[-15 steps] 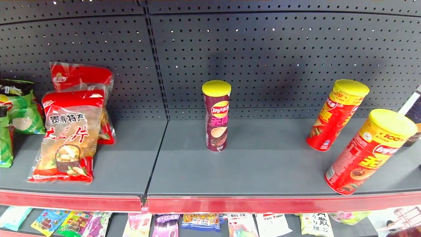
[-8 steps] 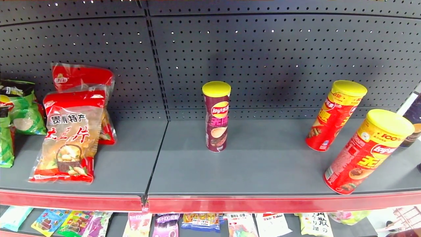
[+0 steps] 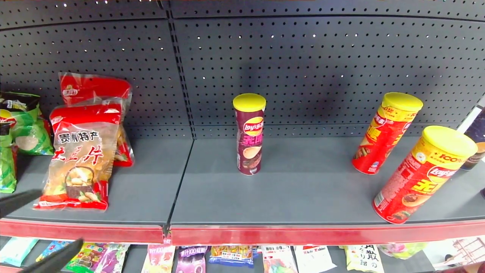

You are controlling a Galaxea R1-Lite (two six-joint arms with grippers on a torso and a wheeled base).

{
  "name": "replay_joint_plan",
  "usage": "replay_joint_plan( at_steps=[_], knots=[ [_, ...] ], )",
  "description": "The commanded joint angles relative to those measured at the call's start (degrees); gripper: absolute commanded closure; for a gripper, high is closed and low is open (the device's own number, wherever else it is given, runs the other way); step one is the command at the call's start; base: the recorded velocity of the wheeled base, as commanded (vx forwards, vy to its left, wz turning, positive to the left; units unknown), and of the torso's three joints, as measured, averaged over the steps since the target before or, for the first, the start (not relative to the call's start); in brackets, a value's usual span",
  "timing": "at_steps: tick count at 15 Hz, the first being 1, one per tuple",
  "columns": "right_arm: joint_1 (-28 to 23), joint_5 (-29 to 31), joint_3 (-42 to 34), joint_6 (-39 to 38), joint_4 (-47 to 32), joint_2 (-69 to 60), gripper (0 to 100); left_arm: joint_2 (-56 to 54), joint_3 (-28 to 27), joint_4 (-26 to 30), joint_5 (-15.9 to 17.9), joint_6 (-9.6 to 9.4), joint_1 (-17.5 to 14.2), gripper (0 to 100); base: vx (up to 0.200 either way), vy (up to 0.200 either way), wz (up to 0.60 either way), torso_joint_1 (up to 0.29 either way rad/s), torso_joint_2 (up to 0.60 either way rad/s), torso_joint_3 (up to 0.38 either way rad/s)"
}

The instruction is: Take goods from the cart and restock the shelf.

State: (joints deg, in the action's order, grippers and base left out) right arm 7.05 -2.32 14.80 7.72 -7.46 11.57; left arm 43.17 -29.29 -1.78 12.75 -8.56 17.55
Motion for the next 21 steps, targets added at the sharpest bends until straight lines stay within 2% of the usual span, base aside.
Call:
replay_joint_plan(
  at_steps=[1, 2, 5, 7, 9, 14, 17, 21],
  knots=[
    [0.16, 0.03, 0.05, -0.25, -0.01, 0.74, 100, 37.08, -19.66, -11.05, 10.89, -1.90, 2.57, 0, 0.000, 0.000, 0.00, 0.000, 0.00, 0.000],
    [0.16, 0.12, 0.23, -0.60, -0.01, 0.65, 100, 42.09, -22.91, -11.14, 10.98, -2.78, 4.24, 0, 0.000, 0.000, 0.00, 0.000, 0.00, 0.000],
    [0.07, 0.21, 0.14, -0.95, -0.01, 0.65, 100, 52.19, -31.53, -11.23, 10.63, -3.04, 8.20, 0, 0.000, 0.000, 0.00, 0.000, 0.00, 0.000],
    [0.16, 0.21, 0.05, -1.39, -0.01, 0.82, 100, 57.03, -36.45, -11.23, 10.72, -3.04, 9.69, 0, 0.000, 0.000, 0.00, 0.000, 0.00, 0.000],
    [0.07, 0.12, 0.14, -1.65, -0.01, 0.82, 100, 60.98, -40.32, -11.23, 10.89, -3.04, 10.04, 0, 0.000, 0.000, 0.00, 0.000, 0.00, 0.000],
    [0.16, 0.12, 0.32, -2.00, -0.01, 0.82, 100, 65.20, -45.15, -11.23, 11.07, -3.13, 10.04, 0, 0.000, 0.000, 0.00, 0.000, 0.00, 0.000],
    [0.07, 0.12, 0.41, -2.00, -0.01, 0.91, 100, 68.10, -47.96, -11.23, 11.33, -5.07, 10.31, 0, 0.000, 0.000, 0.00, 0.000, 0.00, 0.000],
    [0.16, 0.12, 0.32, -2.00, -0.01, 1.00, 100, 70.65, -51.92, -11.23, 12.91, -5.07, 10.39, 0, 0.000, 0.000, 0.00, 0.000, 0.00, 0.000]
  ],
)
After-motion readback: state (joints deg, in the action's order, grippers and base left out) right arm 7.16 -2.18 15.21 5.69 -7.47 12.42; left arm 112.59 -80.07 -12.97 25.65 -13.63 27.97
